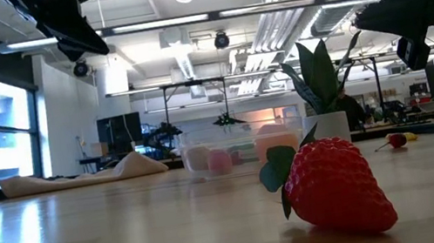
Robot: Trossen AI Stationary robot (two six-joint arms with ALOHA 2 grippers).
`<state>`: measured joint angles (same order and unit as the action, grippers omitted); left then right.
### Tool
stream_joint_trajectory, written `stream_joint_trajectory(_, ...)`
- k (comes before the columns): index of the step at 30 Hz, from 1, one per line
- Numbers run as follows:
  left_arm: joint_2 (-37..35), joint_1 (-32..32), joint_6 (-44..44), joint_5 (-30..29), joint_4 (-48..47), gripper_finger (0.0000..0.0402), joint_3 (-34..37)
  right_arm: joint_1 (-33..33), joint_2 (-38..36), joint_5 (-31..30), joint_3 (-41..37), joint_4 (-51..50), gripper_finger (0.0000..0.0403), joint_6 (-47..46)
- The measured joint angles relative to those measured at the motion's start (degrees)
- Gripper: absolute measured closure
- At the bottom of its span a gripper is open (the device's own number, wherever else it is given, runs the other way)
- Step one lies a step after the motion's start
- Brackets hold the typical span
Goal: Pick and placing Produce into tupperware
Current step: Put the corn into the transparent bin
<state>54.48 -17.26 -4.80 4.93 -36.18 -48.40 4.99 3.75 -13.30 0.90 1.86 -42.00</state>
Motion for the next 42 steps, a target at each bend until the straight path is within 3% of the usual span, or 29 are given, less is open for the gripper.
stream_joint_trajectory(23,0.0,0.0,0.0,-0.02,0.04,0.035,0.0,0.0,-0.02,-1.32,-0.01,0.14,0.0366,-0.13)
stream_joint_trajectory(28,0.0,0.0,0.0,-0.02,0.04,0.035,0.0,0.01,-0.04,-3.05,-0.03,2.52,0.0366,-11.61)
stream_joint_trajectory(32,0.0,0.0,0.0,-0.02,0.04,0.035,0.0,-0.55,0.0,-7.42,-0.12,11.22,0.0366,-14.36)
stream_joint_trajectory(35,0.0,0.0,0.0,-0.02,0.04,0.035,0.0,-1.6,-0.04,-4.05,1.0,22.89,0.0366,-6.28)
stream_joint_trajectory(37,0.0,0.0,0.0,-0.02,0.04,0.035,0.0,-2.33,-0.04,-0.57,4.05,25.36,0.0366,-0.54)
stream_joint_trajectory(39,0.0,0.0,0.0,-0.02,0.04,0.035,0.0,-3.03,-0.04,1.4,9.29,21.15,0.0366,3.39)
stream_joint_trajectory(42,0.0,0.0,0.0,-0.02,0.04,0.035,0.0,-3.72,1.25,1.38,20.22,2.29,0.0359,7.87)
